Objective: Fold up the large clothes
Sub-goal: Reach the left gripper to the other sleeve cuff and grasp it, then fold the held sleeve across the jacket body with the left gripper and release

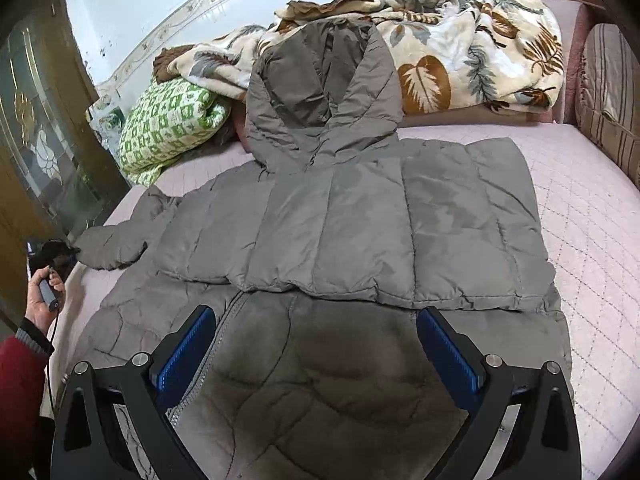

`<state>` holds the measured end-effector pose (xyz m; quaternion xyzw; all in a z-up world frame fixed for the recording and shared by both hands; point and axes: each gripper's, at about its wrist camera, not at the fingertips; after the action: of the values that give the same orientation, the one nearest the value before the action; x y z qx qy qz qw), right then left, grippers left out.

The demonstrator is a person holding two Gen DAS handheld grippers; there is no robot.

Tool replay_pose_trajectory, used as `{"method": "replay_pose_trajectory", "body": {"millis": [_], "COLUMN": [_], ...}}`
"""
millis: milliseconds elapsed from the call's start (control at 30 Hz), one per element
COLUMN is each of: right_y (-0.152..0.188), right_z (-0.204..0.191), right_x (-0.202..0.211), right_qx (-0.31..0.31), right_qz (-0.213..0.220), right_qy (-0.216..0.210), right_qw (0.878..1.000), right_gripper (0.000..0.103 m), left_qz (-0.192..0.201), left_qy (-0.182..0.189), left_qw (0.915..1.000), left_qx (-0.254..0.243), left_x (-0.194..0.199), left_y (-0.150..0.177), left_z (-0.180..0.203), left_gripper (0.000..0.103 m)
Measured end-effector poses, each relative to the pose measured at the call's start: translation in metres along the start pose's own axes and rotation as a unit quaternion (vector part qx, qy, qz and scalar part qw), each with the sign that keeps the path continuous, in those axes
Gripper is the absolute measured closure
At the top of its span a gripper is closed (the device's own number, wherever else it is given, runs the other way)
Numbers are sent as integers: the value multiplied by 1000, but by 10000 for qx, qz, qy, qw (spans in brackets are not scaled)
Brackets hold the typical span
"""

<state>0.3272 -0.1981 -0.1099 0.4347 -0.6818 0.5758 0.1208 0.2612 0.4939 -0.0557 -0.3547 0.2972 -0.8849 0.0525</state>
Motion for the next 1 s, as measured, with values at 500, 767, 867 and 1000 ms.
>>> {"method": "replay_pose_trajectory", "body": {"millis": [500, 767, 867, 1000], "right_y": [-5, -8, -9, -8], "right_z": [31, 66, 79, 95], "right_x": [34, 59, 70, 81], "right_qx": [-192, -782, -947, -1202], "right_qz": [394, 669, 798, 910], "right_qy": [848, 635, 630, 629], "right_qw": [9954, 9927, 9903, 9866], "right_gripper": [1, 1, 1, 1], "left_qz": [492, 148, -108, -546], "left_qy": [1594, 2337, 2423, 2334], "left_qw": [9587, 9201, 9058, 8915], "left_qx": [-2304, -3140, -3473, -3845], "left_x": [153, 216, 215, 192], "left_y": [75, 166, 213, 278], "left_z": [250, 359, 392, 410], "left_gripper": [91, 91, 91, 91]}}
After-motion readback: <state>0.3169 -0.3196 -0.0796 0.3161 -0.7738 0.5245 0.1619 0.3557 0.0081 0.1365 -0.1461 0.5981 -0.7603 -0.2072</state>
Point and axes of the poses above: each gripper's, at about its wrist camera, not at the fingertips, and x roughly against the way its jaws point, z to its right, y to its underside, and after that the axes turned 3 degrees about -z, right-handed
